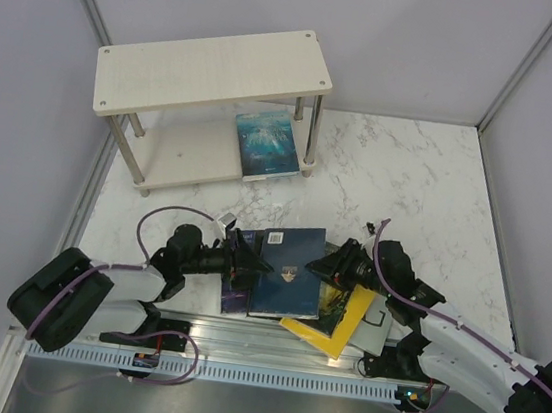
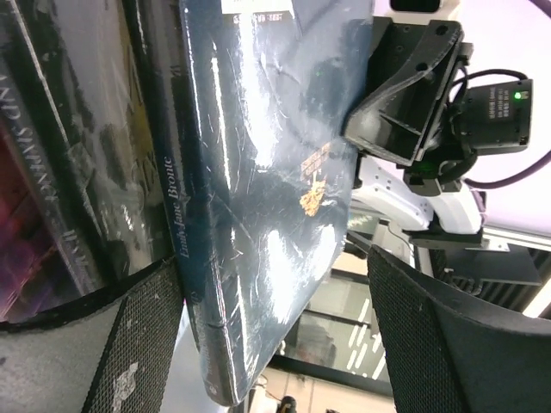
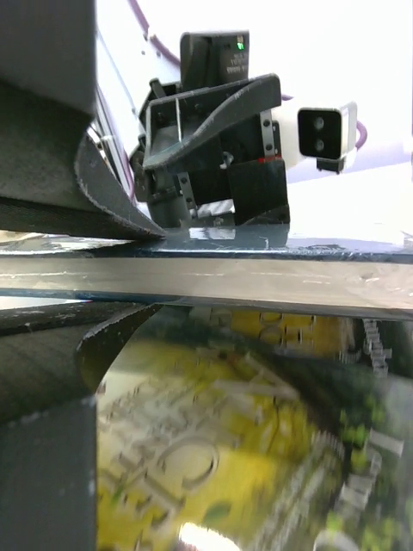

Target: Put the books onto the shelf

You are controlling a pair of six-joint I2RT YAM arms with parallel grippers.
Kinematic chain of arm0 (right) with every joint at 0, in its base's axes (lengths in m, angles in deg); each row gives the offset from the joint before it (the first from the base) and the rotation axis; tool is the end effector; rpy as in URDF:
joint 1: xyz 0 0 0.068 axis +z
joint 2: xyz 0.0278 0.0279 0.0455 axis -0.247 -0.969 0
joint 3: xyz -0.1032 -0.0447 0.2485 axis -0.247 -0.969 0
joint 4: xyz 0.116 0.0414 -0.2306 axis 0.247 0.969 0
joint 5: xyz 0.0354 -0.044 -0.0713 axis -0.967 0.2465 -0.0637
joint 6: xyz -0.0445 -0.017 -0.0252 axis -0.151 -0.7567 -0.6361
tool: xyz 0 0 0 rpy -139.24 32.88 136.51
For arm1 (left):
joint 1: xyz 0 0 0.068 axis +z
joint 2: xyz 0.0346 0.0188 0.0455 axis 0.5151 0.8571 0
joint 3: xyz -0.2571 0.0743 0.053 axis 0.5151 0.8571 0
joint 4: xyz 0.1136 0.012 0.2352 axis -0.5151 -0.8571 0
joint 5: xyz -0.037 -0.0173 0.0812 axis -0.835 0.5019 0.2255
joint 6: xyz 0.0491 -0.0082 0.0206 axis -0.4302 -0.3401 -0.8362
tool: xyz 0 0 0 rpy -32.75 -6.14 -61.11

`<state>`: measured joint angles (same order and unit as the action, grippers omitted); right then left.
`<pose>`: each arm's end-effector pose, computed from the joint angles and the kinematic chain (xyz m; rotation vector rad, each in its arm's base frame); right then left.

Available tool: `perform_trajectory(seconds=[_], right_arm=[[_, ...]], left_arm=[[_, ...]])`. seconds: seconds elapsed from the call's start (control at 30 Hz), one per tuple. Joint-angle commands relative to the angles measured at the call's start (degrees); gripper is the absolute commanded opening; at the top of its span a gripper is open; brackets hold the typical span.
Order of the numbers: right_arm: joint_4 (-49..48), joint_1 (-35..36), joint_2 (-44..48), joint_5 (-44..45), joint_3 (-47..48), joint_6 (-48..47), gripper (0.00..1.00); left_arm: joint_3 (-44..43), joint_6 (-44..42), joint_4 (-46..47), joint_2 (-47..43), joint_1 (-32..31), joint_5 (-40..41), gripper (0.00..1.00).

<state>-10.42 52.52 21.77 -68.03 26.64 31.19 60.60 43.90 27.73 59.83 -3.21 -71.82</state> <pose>0.1359 0.1206 0.1848 0.4594 2.3413 1.3888 0.1437 -0.1257 0.1387 -0.2762 2.3102 -1.8766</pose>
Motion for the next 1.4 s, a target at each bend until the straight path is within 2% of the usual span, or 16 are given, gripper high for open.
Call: perform_trajectory(seconds=[0.0, 0.17, 0.27, 0.37, 0.57, 0.7, 0.83, 1.07, 1.27, 1.37], right_arm=[[-7.5, 0.5, 0.7, -1.4, 1.6, 1.3, 0.00], [-15.8, 0.5, -1.1, -3.6, 0.1, 4.8, 0.00], [-25.0, 0.5, -2.3, -4.3, -1.5, 8.1, 0.00], [-29.7, 0.5, -3.7, -5.2, -1.6, 10.0, 0.00], [-33.1, 0.5, -4.7, -5.4, -1.2, 11.6, 0.00], [-33.5, 0.5, -4.1, -5.5, -1.1, 12.1, 0.00], [-35.0, 0.5, -4.3, -5.9, -1.7, 12.9, 0.00], [-46.4, 0.5, -8.1, -5.0, -4.0, 17.2, 0.00], [-52.6, 2.3, -15.8, -6.5, 0.3, 17.6, 0.00], [-55.3, 3.2, -19.6, -7.0, 2.2, 17.9, 0.00]], left_arm=[[-2.9, -5.5, -11.5, -7.1, 1.4, -1.2, 0.85], [-3.2, -7.8, -18.7, -13.8, 3.3, -0.4, 0.84], [-3.1, -8.7, -21.0, -15.1, 4.2, -0.4, 0.83], [-3.1, -9.7, -23.9, -16.0, 4.8, -0.3, 0.82], [-3.6, -13.0, -32.1, -17.6, 5.9, 1.9, 0.82], [-3.1, -13.4, -33.8, -18.8, 7.5, 2.5, 0.82], [-2.6, -11.8, -30.1, -21.7, 8.8, 1.0, 0.83], [-1.1, -4.7, -18.7, -22.9, 9.8, -1.8, 0.83], [0.1, 1.0, -8.0, -21.9, 10.0, -2.9, 0.69], [-0.5, 2.0, -6.4, -20.9, 10.1, -3.6, 0.48]])
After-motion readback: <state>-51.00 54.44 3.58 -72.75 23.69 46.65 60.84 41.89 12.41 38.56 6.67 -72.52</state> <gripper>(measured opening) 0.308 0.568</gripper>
